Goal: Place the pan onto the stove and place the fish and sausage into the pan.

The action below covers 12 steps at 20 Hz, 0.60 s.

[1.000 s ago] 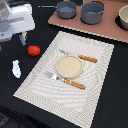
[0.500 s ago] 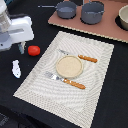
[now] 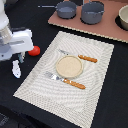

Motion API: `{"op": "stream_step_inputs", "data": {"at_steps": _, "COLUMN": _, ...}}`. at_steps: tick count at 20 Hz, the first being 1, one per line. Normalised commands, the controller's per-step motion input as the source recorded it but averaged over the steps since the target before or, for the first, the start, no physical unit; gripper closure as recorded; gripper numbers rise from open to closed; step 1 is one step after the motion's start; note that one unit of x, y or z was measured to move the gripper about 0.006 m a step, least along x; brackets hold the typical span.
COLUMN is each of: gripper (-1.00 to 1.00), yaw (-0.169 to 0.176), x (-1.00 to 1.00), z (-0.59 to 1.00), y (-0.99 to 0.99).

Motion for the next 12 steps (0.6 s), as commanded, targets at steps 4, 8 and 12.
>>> {"op": "stream_step_inputs", "data": {"at_steps": 4, "gripper": -1.0, "yaw": 0.006, "x": 0.13, "z": -0.3, "y": -0.1}}
{"op": "stream_step_inputs", "data": {"at_steps": 8, "gripper": -1.0, "yaw": 0.007, "x": 0.08, "z": -0.3, "y": -0.1}}
{"op": "stream_step_inputs", "data": {"at_steps": 12, "gripper": -1.0, "yaw": 0.005, "x": 0.02, "z": -0.29, "y": -0.12}}
